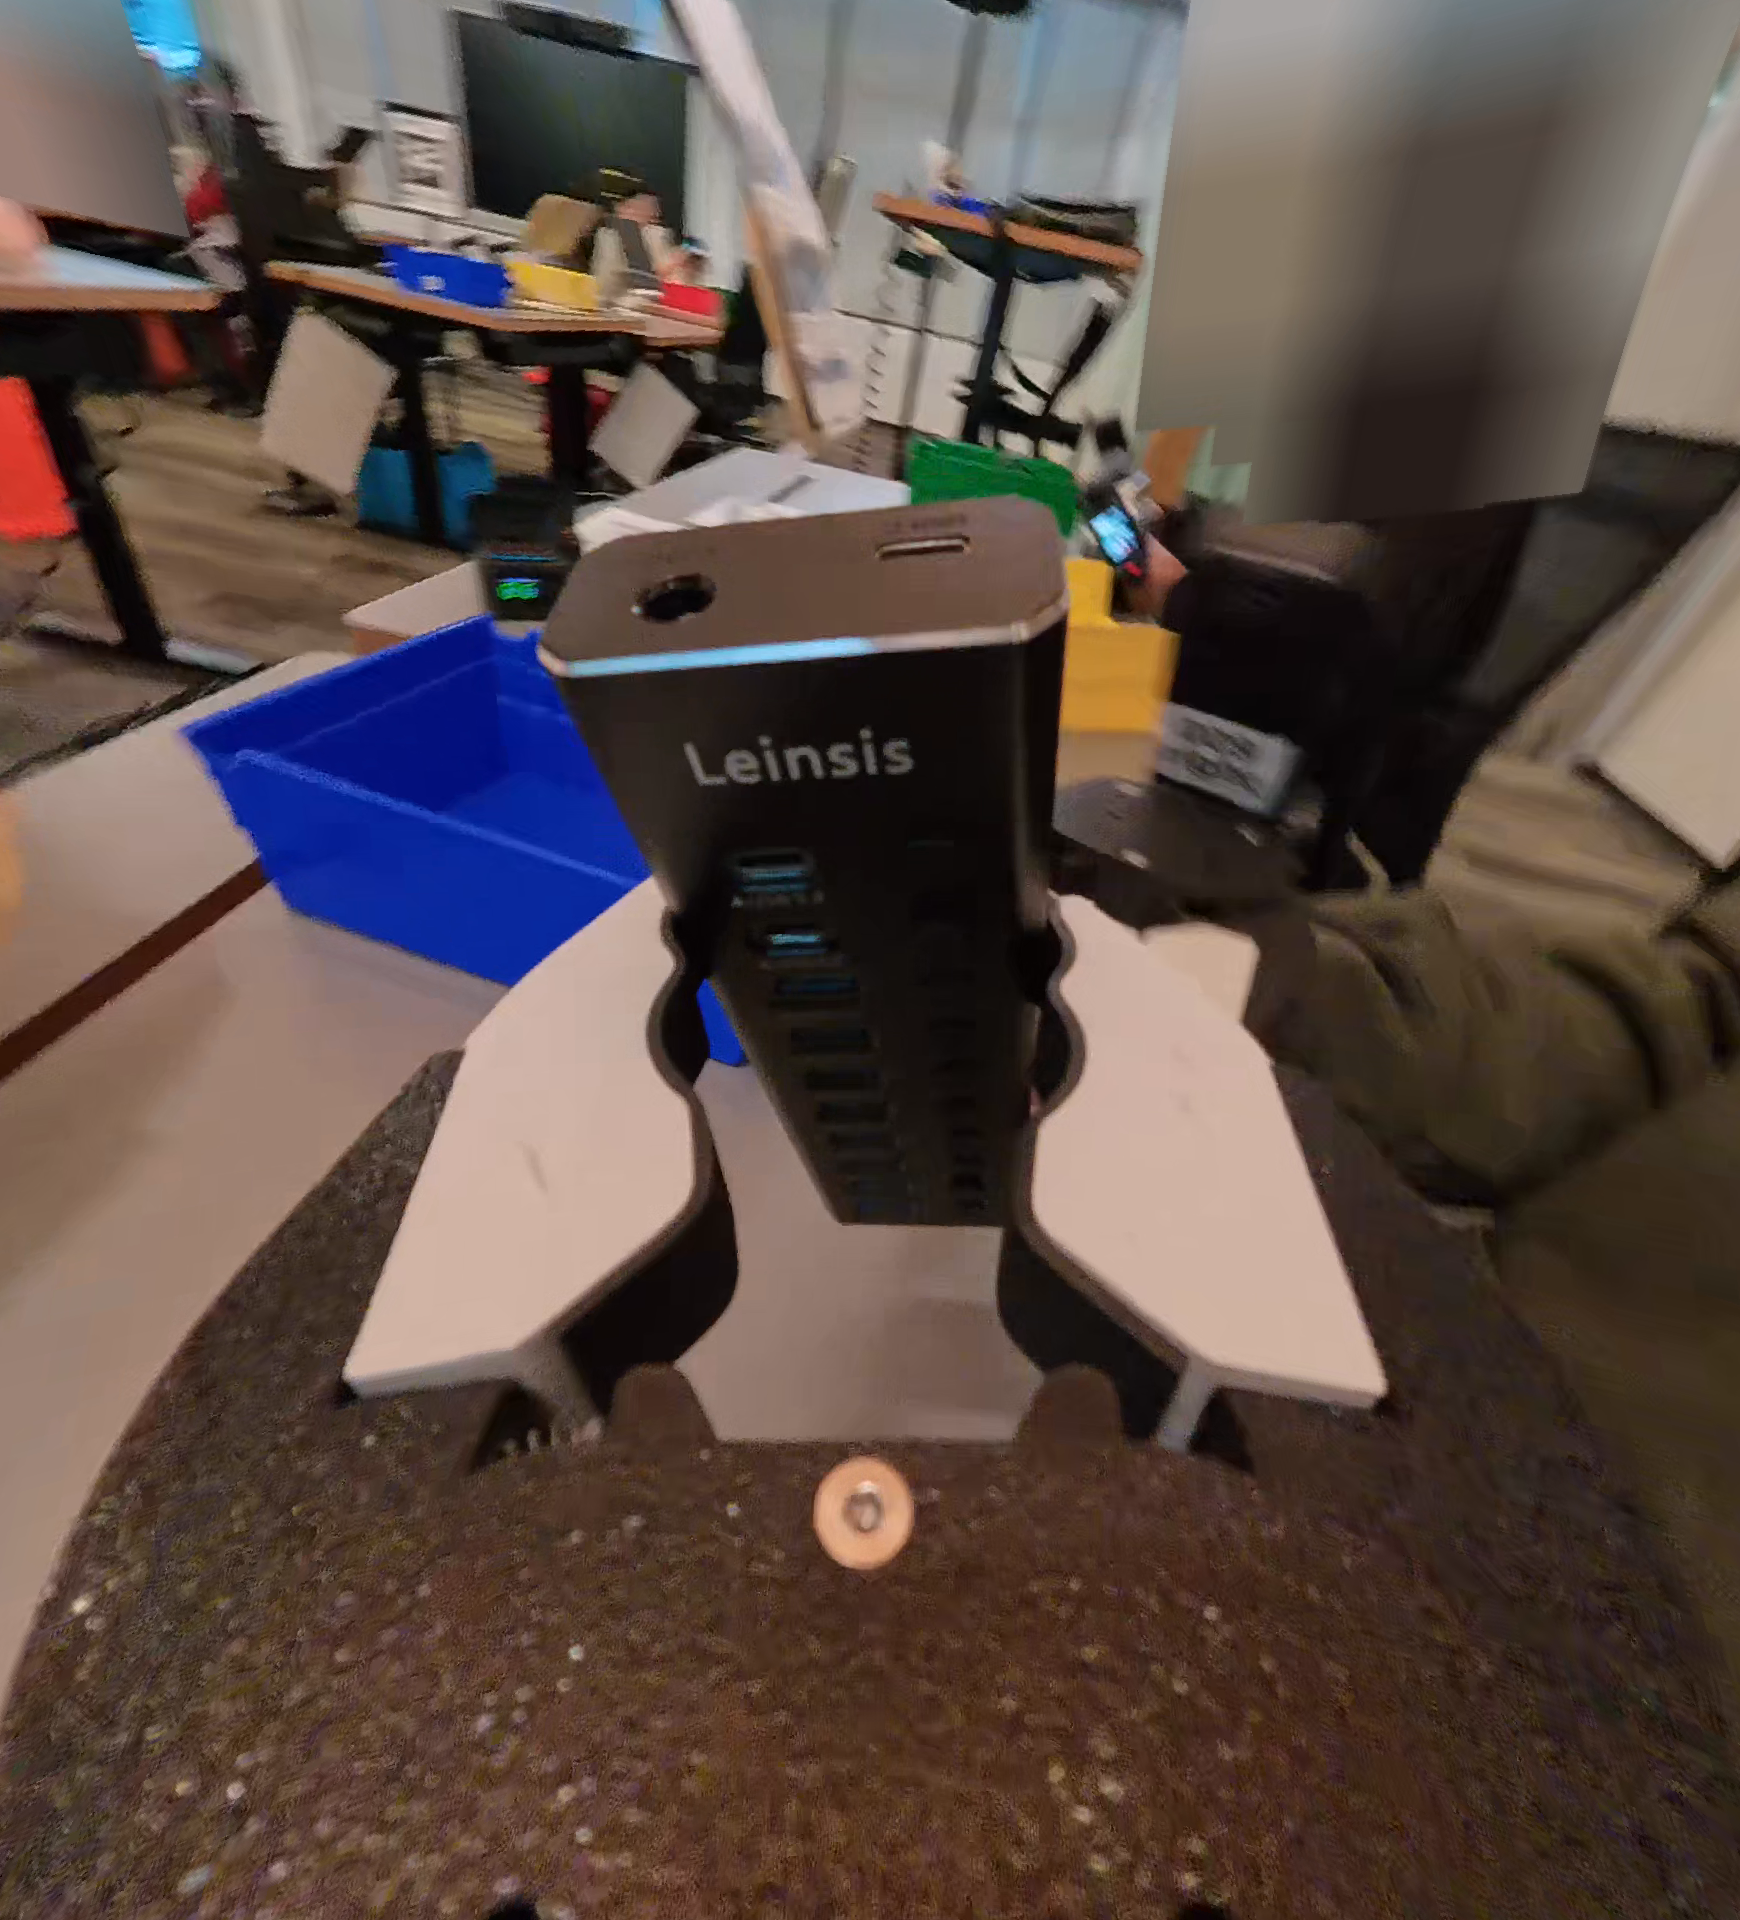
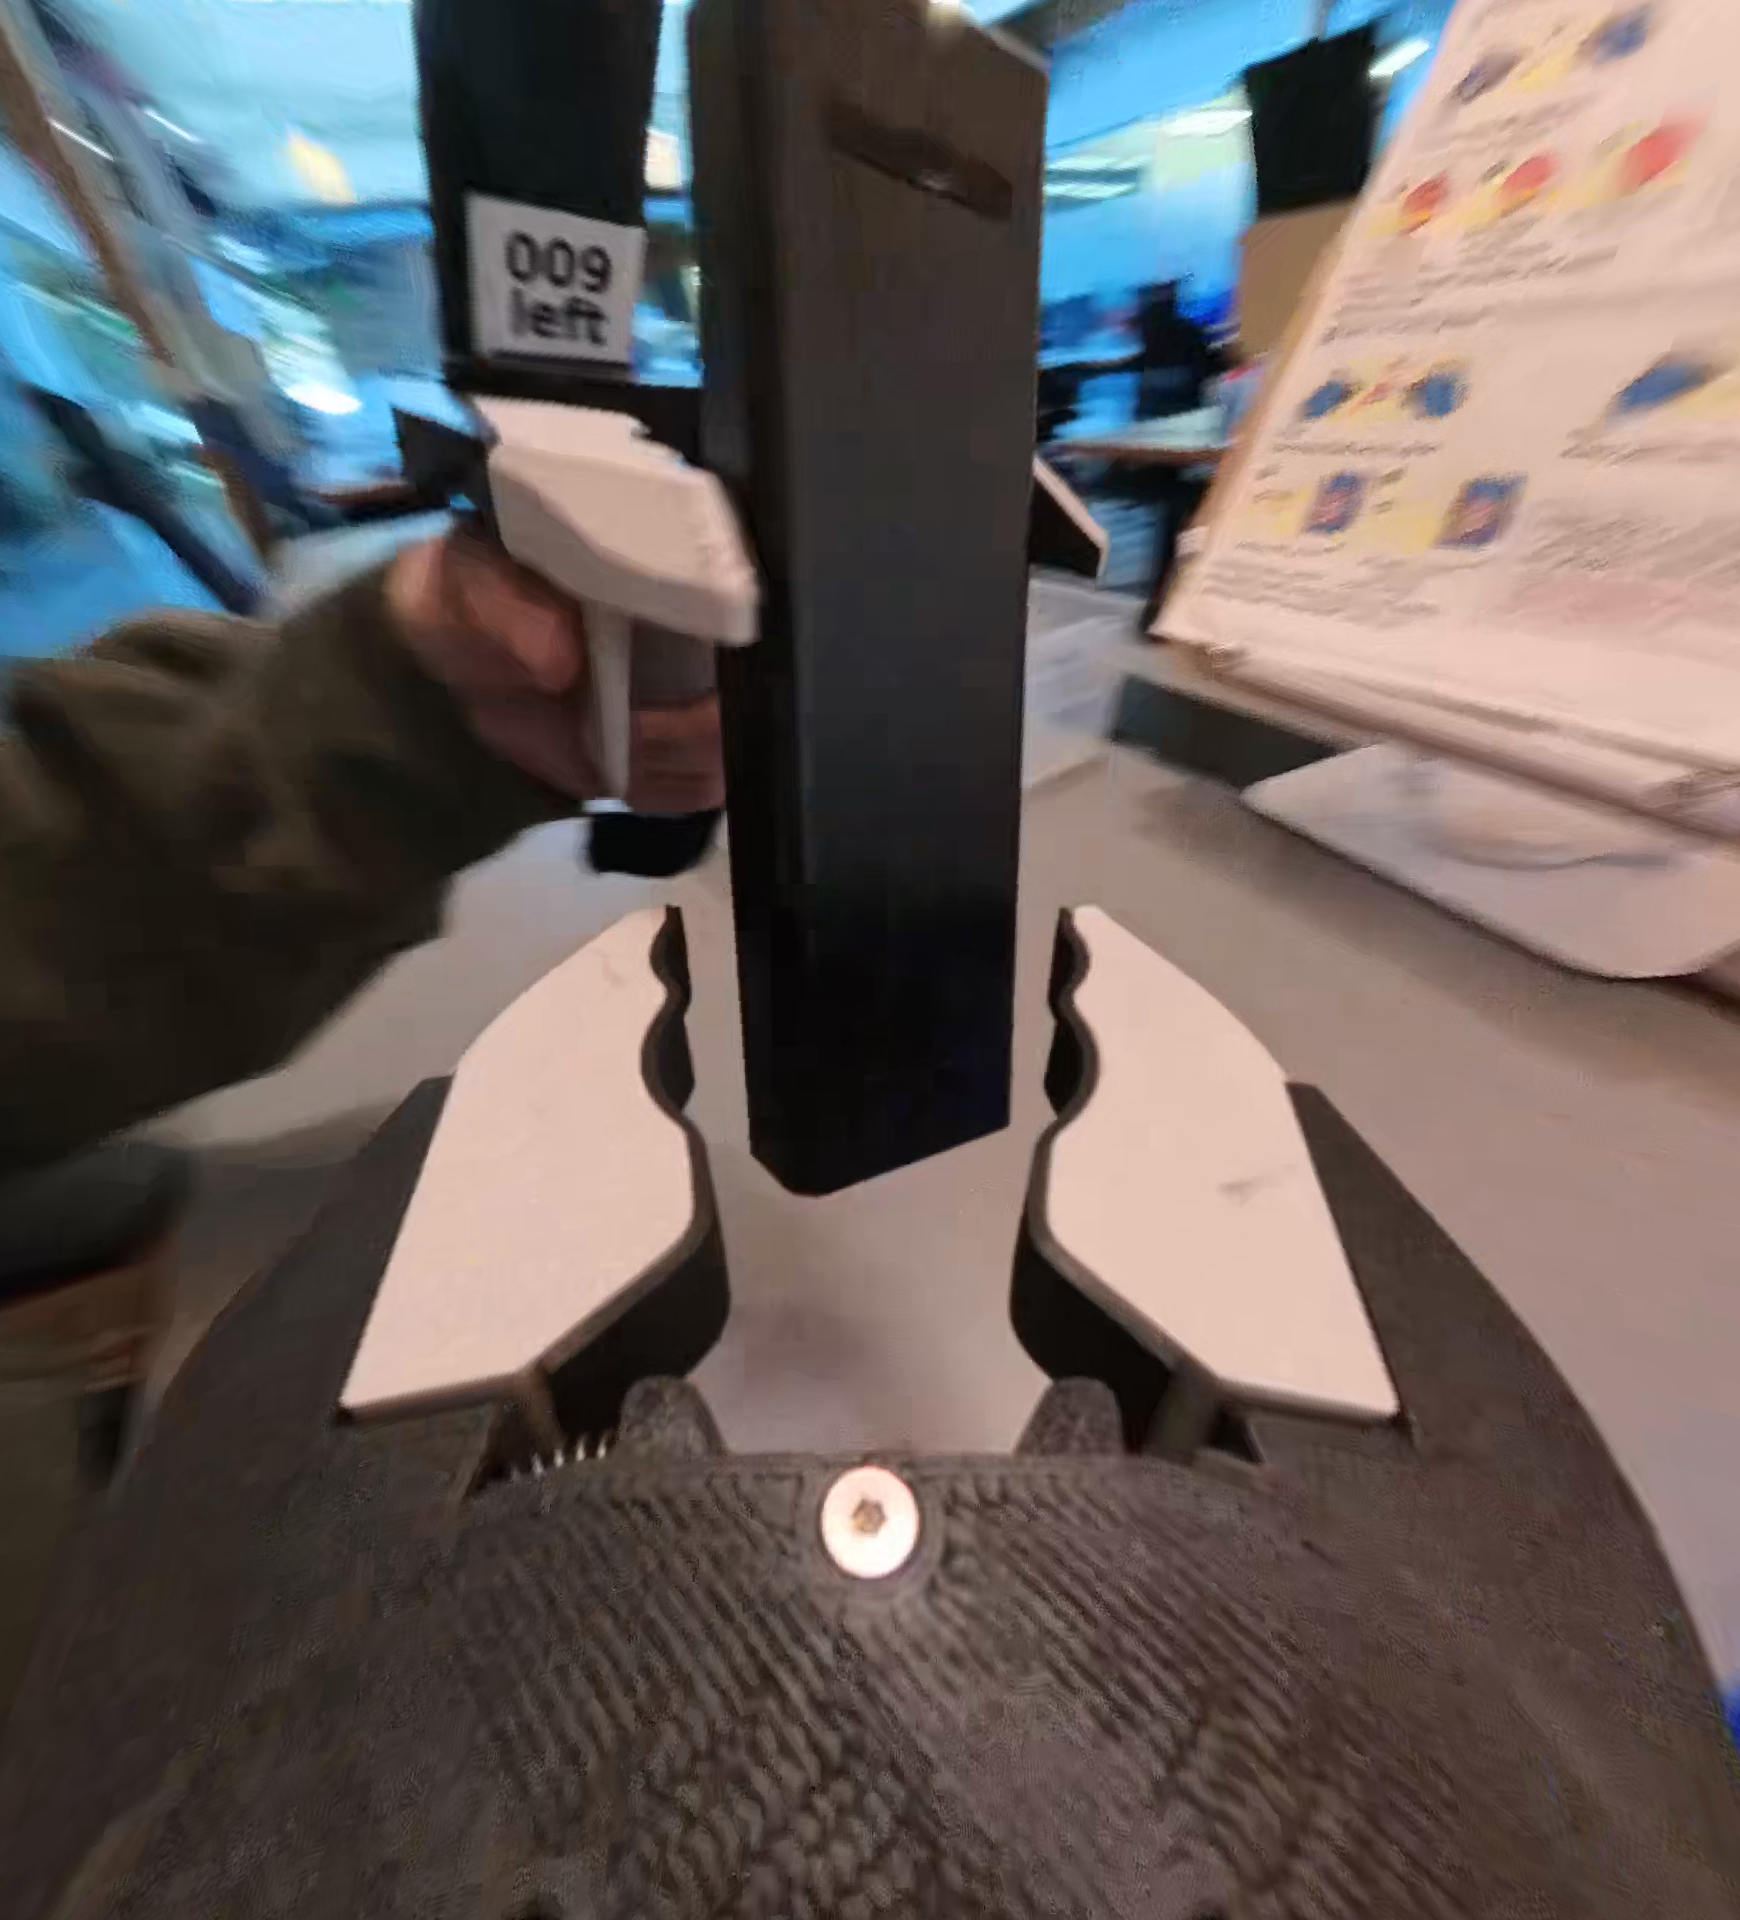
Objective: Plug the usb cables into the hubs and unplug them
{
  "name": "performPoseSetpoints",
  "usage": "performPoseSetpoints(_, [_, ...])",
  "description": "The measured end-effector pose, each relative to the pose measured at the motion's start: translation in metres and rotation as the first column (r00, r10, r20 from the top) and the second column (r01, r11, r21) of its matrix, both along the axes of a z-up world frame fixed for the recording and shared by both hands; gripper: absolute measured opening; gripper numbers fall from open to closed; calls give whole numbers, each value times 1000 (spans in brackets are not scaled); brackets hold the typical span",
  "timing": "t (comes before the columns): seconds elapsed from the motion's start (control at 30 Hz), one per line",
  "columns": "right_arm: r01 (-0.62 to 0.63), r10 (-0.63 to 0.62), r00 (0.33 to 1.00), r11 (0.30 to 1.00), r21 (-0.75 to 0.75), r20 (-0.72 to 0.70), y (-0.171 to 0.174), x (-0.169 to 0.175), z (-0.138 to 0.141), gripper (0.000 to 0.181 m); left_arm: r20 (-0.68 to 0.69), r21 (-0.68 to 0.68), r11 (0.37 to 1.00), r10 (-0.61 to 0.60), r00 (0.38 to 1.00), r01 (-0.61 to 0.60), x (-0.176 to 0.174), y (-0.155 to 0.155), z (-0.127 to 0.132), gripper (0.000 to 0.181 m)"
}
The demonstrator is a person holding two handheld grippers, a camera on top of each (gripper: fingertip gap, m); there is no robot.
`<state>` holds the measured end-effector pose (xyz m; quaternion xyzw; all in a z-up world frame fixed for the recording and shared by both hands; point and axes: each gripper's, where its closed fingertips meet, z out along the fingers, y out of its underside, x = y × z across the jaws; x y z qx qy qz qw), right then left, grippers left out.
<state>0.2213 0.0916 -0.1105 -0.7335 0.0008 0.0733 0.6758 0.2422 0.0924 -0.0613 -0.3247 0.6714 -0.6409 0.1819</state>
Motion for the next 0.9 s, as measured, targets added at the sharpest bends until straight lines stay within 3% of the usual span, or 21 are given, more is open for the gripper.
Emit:
performPoseSetpoints(0.07, [-164, 160, 979, 986, -23, -123, 0, -13, -2, 67, 47, 65, 989, -132, 990, 129, -12, -10, 3, 61])
performPoseSetpoints(0.13, [-244, 235, 964, 968, -63, -120, 1, -24, -9, 69, 56, 117, 971, -216, 975, 208, -20, -17, 3, 60])
performPoseSetpoints(0.27, [-208, 207, 978, 977, -45, -18, 8, -34, -9, 66, 20, 261, 919, -310, 951, 294, -32, -26, -15, 60])
performPoseSetpoints(0.33, [-136, 136, 991, 990, 47, -5, 8, -29, 5, 58, -4, 297, 908, -307, 952, 294, -34, -28, -25, 60])
performPoseSetpoints(0.57, [-117, 117, 993, 993, 3, -5, 6, -44, -25, 59, -54, 273, 908, -315, 948, 317, -47, -35, -54, 60])
performPoseSetpoints(0.77, [-87, 87, 996, 994, 69, 4, -9, -56, -34, 59, -26, 287, 910, -305, 952, 299, -61, -47, -63, 61])
performPoseSetpoints(0.9, [-57, 72, 993, 986, 156, -90, -24, -50, -34, 59, 40, 183, 966, -194, 980, 183, -61, -45, -49, 79])
